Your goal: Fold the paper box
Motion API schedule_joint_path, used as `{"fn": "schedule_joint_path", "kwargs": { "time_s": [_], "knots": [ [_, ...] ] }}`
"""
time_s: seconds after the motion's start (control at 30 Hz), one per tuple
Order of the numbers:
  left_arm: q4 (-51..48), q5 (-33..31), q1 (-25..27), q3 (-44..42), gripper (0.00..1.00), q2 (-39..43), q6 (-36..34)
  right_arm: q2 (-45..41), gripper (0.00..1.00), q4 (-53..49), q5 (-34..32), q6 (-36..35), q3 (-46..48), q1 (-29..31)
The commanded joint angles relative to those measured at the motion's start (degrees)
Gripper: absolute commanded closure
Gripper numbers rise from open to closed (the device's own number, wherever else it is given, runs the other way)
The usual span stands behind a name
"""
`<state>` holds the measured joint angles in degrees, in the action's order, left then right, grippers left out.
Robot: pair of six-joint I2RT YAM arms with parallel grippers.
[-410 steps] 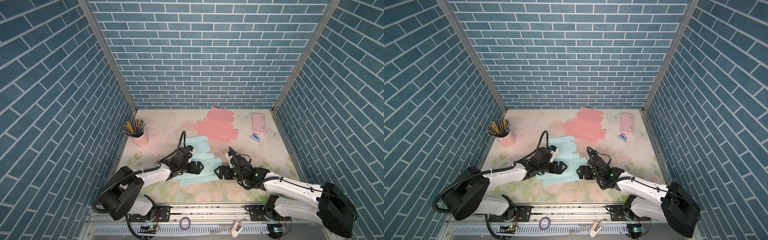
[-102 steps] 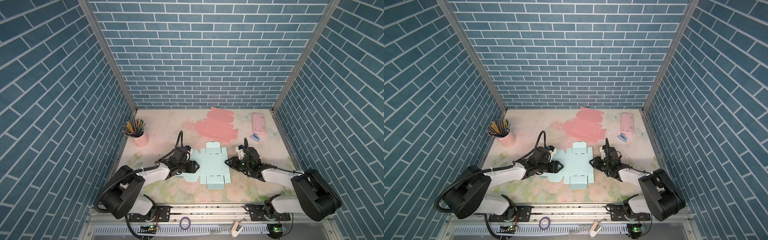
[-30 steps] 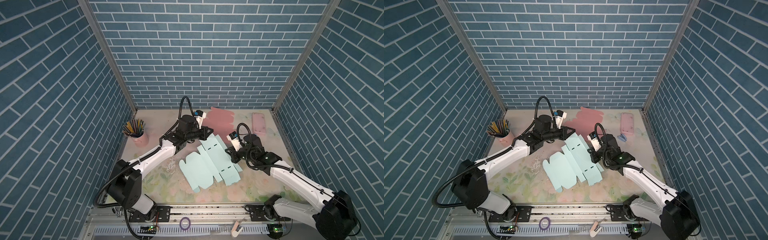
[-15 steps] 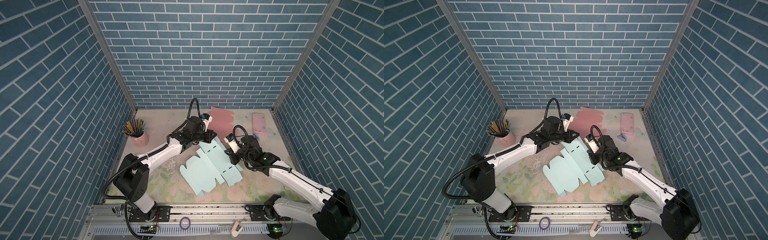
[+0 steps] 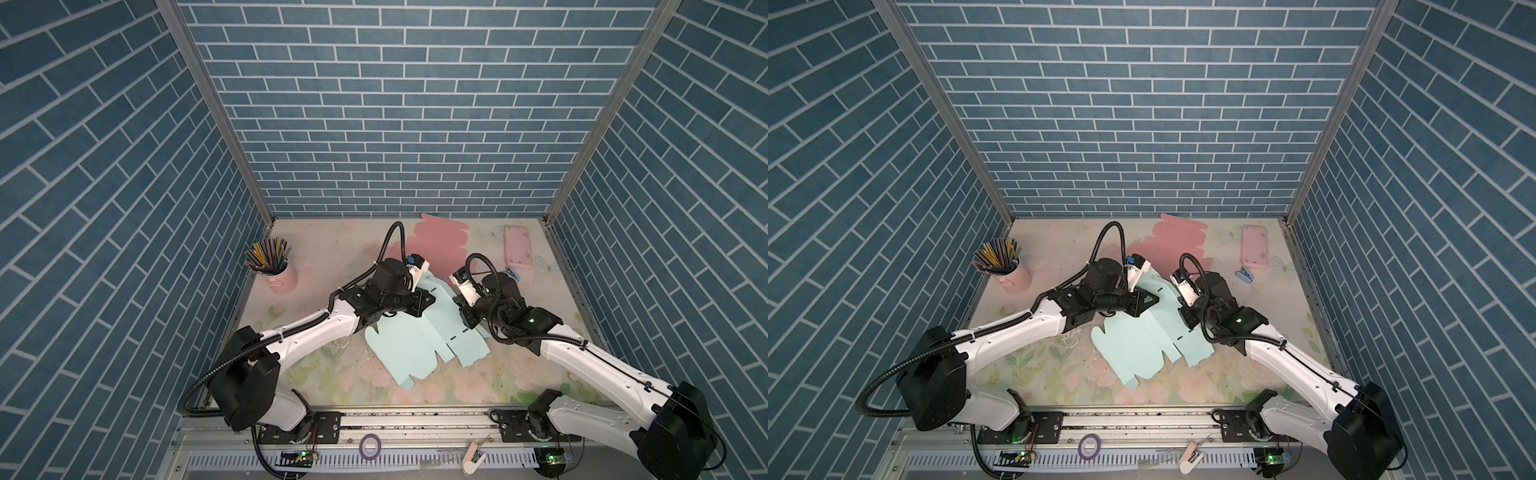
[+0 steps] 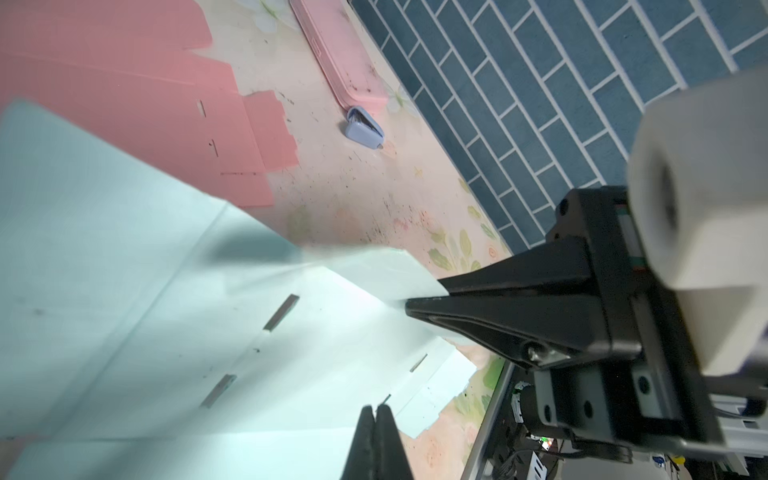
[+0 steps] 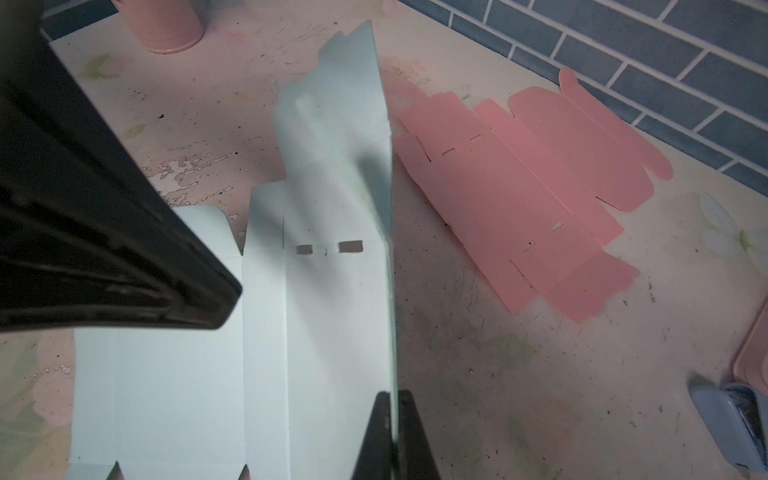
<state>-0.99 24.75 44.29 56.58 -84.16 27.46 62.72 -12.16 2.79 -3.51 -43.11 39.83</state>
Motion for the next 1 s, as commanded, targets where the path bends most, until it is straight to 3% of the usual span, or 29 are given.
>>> {"fn": "schedule_joint_path", "kwargs": {
  "time_s": [0.0,0.17,0.33,0.5,0.6,0.97],
  "knots": [
    [4.3,0.5,0.0,-0.6,1.00,-0.6,1.6,0.7,1.00,0.6,-2.6,-4.6,-1.8,2.5],
    [1.7,-1.5,-1.7,-2.5,1.00,4.5,0.0,0.2,1.00,0.9,-12.9,-8.9,-1.6,7.8],
    [4.2,3.0,-12.1,-15.1,1.00,14.3,3.8,-1.5,1.00,4.4,-22.0,-14.1,-0.1,12.2],
    [6.2,1.8,-17.1,-22.8,1.00,18.4,4.8,0.7,1.00,5.7,-26.1,-17.3,-1.6,14.6],
    [10.0,1.1,-20.0,-25.6,1.00,16.2,5.3,2.6,1.00,5.4,-26.7,-18.1,-3.0,15.5],
    [24.3,3.2,-20.0,-22.9,1.00,-0.5,3.5,7.7,1.00,5.9,-30.6,-19.8,-5.5,19.6]
  ]
}}
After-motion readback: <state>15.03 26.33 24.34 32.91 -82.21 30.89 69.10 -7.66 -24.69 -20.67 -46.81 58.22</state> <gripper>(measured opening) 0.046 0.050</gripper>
